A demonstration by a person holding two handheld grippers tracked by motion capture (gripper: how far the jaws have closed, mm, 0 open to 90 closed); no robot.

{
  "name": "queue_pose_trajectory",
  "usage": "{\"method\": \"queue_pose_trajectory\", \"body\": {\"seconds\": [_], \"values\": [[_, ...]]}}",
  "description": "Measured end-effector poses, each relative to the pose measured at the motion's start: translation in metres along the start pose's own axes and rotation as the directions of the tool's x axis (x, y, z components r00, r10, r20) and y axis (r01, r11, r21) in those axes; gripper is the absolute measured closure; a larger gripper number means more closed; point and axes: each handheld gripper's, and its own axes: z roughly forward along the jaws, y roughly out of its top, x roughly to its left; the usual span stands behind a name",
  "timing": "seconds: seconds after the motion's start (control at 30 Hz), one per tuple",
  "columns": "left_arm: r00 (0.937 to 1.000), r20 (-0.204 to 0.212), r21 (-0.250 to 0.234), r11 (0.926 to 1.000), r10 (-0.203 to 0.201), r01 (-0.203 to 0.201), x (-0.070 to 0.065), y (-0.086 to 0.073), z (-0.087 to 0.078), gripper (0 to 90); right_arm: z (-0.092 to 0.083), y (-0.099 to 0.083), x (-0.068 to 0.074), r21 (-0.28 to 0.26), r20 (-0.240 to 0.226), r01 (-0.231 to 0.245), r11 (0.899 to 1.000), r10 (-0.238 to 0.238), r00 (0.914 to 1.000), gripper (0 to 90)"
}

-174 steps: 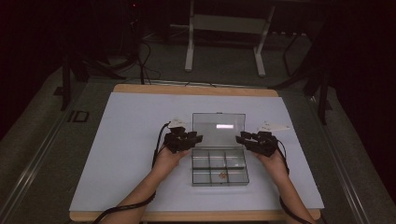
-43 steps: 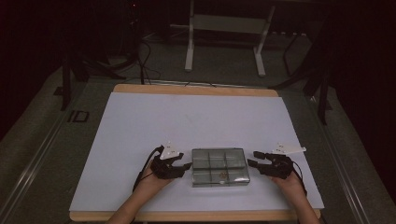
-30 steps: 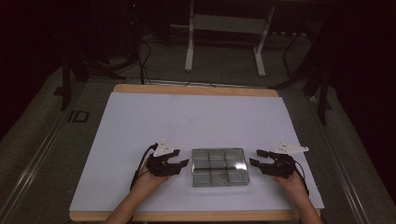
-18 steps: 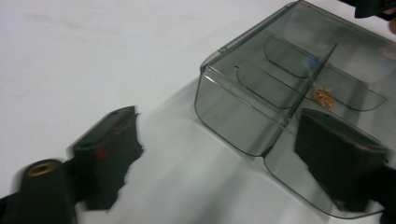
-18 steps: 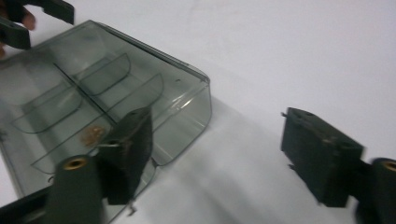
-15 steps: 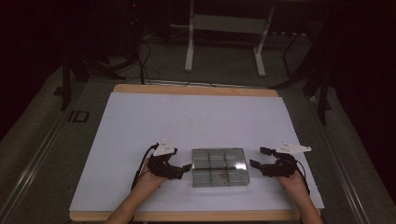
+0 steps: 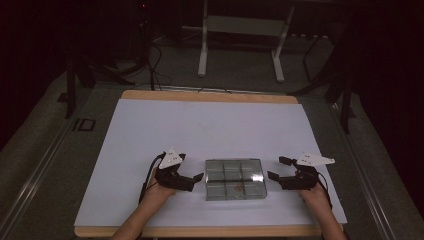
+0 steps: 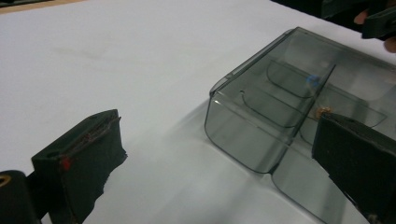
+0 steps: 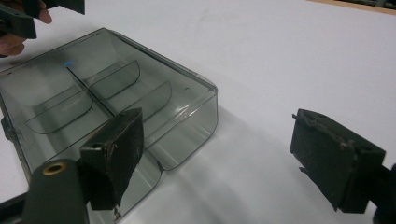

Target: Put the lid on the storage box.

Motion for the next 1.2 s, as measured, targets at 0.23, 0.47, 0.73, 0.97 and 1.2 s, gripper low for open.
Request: {"method": "queue_pose_trajectory", "body": {"seconds": [0.23, 0.47, 0.73, 0.97, 1.2], "values": [[0.9998, 0.019, 0.000, 1.0000, -0.008, 0.008, -0.001, 0.000, -0.001, 2.7, 0.001, -0.001, 0.000, -0.001, 0.001, -0.003, 1.000, 0.003, 1.0000, 17.5], [0.9997, 0.023, 0.002, 1.0000, 0.002, -0.002, -0.001, -0.002, -0.001, 2.7, -0.001, -0.004, -0.002, -0.003, 0.019, -0.002, 1.000, 0.002, 0.9998, 17.4], [1.0000, 0.007, -0.001, 1.0000, -0.006, 0.006, 0.003, -0.007, -0.005, 2.7, -0.005, -0.010, -0.005, 0.000, 0.045, -0.010, 1.000, 0.010, 0.9989, 17.5], [0.9998, -0.014, -0.006, 0.9999, -0.014, 0.014, 0.008, -0.012, -0.011, 2.7, -0.010, -0.017, -0.008, 0.004, 0.073, -0.015, 1.000, 0.014, 0.9972, 17.4], [0.9992, -0.031, -0.014, 0.9996, -0.026, 0.025, 0.012, -0.017, -0.015, 2.7, -0.017, -0.024, -0.012, -0.004, 0.097, -0.030, 1.000, 0.031, 0.9948, 17.4]]}}
